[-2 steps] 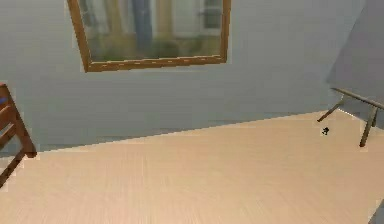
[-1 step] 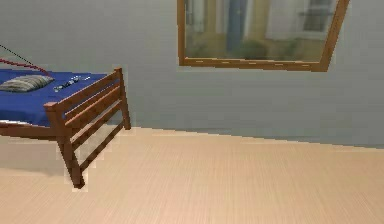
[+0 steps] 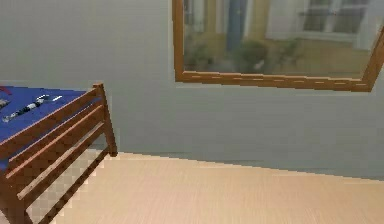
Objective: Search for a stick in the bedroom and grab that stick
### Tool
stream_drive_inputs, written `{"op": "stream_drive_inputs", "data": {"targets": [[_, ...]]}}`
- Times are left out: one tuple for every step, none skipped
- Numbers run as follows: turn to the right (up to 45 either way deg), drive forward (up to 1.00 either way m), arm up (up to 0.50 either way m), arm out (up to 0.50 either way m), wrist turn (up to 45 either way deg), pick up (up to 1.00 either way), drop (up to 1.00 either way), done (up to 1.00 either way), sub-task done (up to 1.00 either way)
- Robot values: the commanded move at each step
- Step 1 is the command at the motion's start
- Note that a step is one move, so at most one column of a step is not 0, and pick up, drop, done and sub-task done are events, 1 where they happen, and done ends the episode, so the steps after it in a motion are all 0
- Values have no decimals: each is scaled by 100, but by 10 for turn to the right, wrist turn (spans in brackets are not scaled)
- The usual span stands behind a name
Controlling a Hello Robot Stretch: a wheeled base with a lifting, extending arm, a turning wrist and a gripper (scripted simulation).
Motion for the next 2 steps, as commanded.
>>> {"op": "stream_drive_inputs", "data": {"targets": [[-450,0,0,0,0,0,0,0,0],[-450,0,0,0,0,0,0,0,0]]}}
